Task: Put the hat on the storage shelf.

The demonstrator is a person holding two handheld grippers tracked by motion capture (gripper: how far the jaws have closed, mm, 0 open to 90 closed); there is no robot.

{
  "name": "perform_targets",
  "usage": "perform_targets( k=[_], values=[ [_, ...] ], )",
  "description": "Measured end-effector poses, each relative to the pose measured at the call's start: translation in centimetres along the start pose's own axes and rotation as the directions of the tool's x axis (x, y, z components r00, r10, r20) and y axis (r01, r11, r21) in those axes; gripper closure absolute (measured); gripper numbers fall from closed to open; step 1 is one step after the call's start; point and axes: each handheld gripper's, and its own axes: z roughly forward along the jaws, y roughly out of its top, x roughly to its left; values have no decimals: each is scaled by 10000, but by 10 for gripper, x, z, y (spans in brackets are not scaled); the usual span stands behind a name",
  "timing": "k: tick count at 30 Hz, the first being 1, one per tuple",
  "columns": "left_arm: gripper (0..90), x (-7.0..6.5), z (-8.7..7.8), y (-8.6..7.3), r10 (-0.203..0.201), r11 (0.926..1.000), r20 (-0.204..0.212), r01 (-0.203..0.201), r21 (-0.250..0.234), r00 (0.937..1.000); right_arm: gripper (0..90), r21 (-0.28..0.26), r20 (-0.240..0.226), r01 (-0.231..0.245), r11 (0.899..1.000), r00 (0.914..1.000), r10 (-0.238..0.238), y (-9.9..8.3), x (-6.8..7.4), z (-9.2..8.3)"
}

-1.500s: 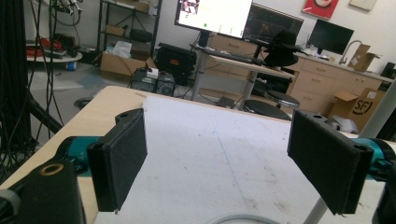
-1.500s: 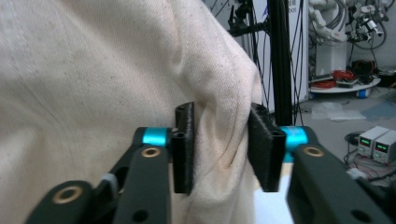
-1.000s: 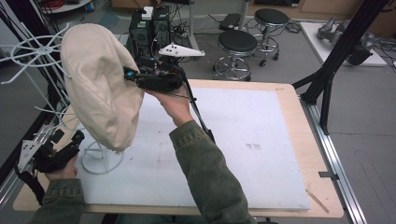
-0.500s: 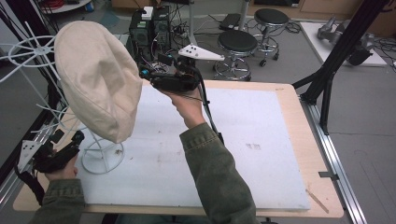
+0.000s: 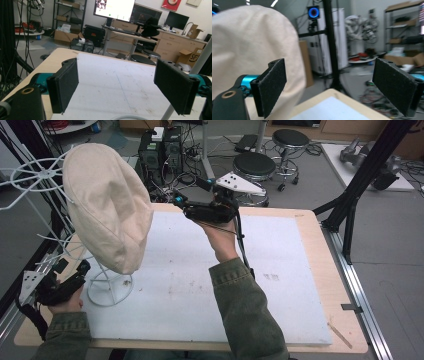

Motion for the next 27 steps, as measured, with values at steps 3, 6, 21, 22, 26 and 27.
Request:
perform_targets(
  k=[3,6,21,22,26,27],
  values=[
    [200,0,0,0,12,10000,0,-12,-7,10000,106,12,340,175,9998,9993,-175,0,-2,-8],
    [200,-1,0,0,12,10000,-4,-12,-26,10000,106,24,564,226,9997,9982,-227,0,-4,-16],
    [200,-2,-1,1,55,10000,-8,-55,-39,10000,106,569,2011,481,9972,9778,-587,-24,-13,-78],
    [200,-2,-1,1,54,10000,2,-54,-33,10000,106,639,2141,470,9968,9750,-597,-27,-15,-84],
    [200,-4,-1,0,79,10000,10,-78,-41,10000,106,817,2577,255,9963,9651,-458,-37,-22,-106],
    [200,-4,-1,0,15,10000,9,-15,-56,10000,106,851,2667,199,9962,9629,-420,-39,-24,-110]
  ],
)
